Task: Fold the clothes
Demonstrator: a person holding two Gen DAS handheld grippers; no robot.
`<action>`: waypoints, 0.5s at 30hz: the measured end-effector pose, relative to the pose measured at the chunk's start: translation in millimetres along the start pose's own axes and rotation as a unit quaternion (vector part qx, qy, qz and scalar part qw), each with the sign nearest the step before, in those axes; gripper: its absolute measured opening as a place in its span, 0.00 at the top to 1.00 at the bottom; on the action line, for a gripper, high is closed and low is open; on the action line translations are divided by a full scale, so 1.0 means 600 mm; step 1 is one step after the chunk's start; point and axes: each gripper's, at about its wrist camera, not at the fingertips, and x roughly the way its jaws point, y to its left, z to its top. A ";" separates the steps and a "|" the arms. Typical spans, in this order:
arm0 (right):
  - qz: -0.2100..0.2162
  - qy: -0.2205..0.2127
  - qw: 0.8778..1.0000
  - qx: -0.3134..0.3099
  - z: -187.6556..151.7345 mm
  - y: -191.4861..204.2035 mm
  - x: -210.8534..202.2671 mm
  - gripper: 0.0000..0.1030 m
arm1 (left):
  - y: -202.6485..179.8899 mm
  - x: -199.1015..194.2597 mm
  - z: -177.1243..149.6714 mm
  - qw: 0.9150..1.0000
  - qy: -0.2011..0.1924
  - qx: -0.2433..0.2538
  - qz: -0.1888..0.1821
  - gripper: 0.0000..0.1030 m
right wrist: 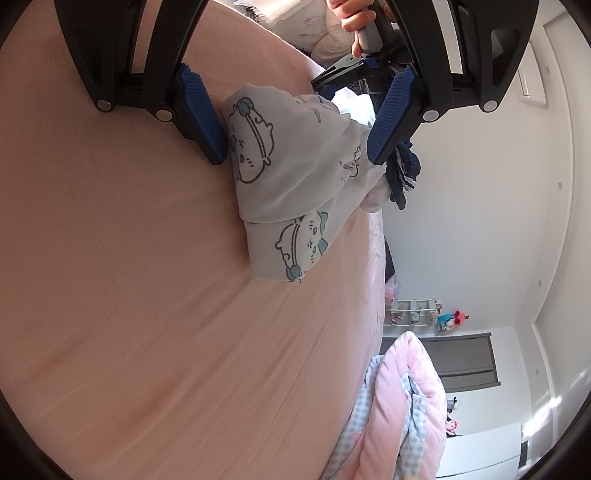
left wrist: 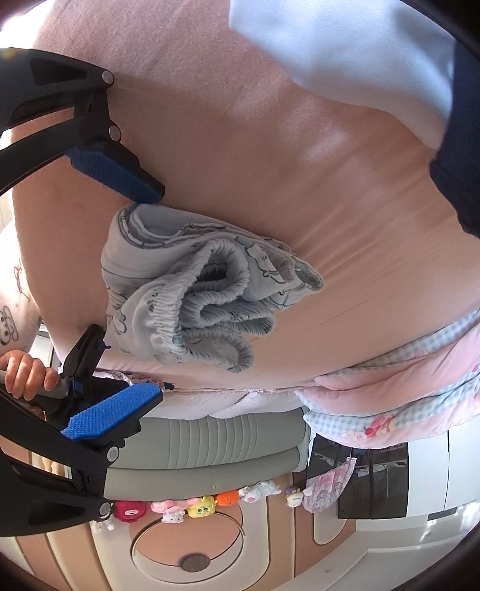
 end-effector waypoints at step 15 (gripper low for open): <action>0.011 0.031 0.999 0.010 0.027 -0.012 0.024 0.24 | -0.014 0.028 0.024 1.000 0.002 0.024 0.003 0.00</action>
